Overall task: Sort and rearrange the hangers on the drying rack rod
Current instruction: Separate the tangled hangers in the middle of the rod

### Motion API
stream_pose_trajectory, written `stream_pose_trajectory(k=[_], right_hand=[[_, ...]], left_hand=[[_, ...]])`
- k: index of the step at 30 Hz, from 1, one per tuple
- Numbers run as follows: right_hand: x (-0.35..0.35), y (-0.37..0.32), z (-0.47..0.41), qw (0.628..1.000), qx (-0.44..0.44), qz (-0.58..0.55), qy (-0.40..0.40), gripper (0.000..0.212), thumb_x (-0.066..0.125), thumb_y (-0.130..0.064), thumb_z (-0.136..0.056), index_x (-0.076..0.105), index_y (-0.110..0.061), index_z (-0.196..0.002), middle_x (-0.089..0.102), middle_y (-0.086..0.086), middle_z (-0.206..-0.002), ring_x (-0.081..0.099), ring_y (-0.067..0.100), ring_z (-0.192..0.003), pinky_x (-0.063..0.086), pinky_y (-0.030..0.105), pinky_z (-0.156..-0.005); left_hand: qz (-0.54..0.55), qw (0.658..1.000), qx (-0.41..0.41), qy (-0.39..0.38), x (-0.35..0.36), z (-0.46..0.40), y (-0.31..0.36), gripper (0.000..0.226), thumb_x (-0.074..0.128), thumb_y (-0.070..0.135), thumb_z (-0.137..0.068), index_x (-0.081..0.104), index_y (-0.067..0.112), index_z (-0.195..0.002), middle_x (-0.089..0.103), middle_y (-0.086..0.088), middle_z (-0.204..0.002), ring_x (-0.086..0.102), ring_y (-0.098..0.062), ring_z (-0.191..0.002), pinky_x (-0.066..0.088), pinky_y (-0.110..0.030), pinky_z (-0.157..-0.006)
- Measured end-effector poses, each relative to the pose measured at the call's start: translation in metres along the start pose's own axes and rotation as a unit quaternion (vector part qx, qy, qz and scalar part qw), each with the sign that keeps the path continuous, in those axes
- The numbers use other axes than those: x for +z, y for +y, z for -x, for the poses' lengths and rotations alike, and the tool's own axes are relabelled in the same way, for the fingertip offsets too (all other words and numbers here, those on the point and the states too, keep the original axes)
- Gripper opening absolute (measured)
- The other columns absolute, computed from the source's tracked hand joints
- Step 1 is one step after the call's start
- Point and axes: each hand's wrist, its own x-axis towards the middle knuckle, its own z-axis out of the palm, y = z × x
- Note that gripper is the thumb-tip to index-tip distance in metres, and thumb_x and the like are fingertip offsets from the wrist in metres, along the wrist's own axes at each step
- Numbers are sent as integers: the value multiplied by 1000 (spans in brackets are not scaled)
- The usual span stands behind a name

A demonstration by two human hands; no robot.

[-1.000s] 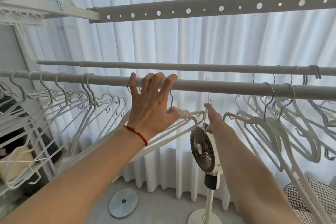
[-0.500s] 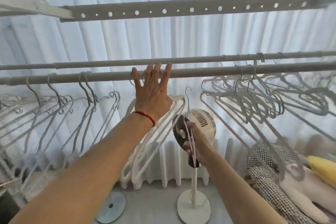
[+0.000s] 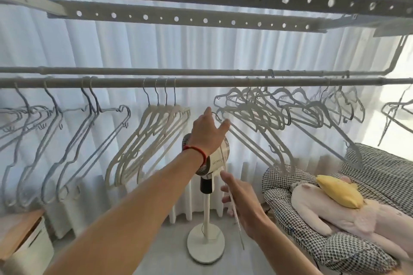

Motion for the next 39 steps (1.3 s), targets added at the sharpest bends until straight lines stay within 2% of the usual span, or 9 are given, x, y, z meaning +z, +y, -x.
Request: stream_pose_trajectory(k=[4,7,10,15,18,23,28,35,39], right_hand=[[-29,3,19,1000,21,-16,-16,63,61,-76,-73,68,-18,-98,69,10,-112,66,27,-91,48,37,-70],[-52,4,25,999,20,-10,-40,75,60,-79,-68,70,-13,-102,69,10,-111,61,20,-80,45,38,-69],[-72,6,32,998,10,-11,-60,93,63,-77,-73,62,5,-118,69,15,-114,59,20,-77,42,35,-60],[-100,10,45,992,36,-25,-122,71,64,-71,-75,67,-11,-111,71,12,-116,56,20,-80,43,27,-52],[-113,10,49,986,43,-40,-153,74,68,-70,-69,68,-9,-110,68,27,-119,50,24,-78,34,25,-47],[-120,10,55,979,61,-55,-188,72,69,-61,-81,65,-2,-121,66,9,-89,48,8,-48,31,22,-42],[-115,5,56,980,60,-59,-183,71,69,-64,-73,66,-5,-112,71,19,-114,50,24,-78,32,25,-43],[-94,3,51,981,70,-63,-168,59,66,-58,-90,64,-3,-111,67,24,-119,47,26,-80,31,25,-45],[-80,1,47,985,70,-55,-147,63,68,-63,-85,65,-6,-111,70,17,-116,52,22,-77,33,25,-47]], left_hand=[[30,999,5,25,10,13,14,39,46,23,-106,54,9,-141,71,-9,-116,70,-24,-105,55,-22,-74],[66,998,11,-10,15,22,26,40,48,22,-105,52,12,-144,70,-5,-112,74,-19,-93,64,-41,-78],[77,996,32,29,21,31,41,26,52,17,-104,65,9,-125,74,-8,-106,76,-16,-87,64,-42,-76],[158,987,23,1,21,44,57,23,50,1,-102,72,7,-104,74,-13,-95,77,-25,-84,64,-44,-79],[185,983,11,-8,19,53,63,26,48,-4,-102,72,6,-98,75,-16,-92,77,-34,-83,63,-49,-80],[198,980,12,-12,20,62,67,31,41,-12,-101,70,-2,-97,71,-27,-92,75,-42,-80,62,-53,-80],[182,983,15,27,17,62,62,24,47,-7,-102,71,-5,-104,71,-24,-87,76,-37,-77,64,-42,-74],[142,984,25,106,15,55,47,22,51,-4,-102,73,-6,-103,70,-23,-80,77,-28,-68,65,-43,-67],[136,983,22,121,13,46,34,22,52,-3,-101,73,0,-97,70,-16,-75,77,-27,-66,64,-47,-66]])
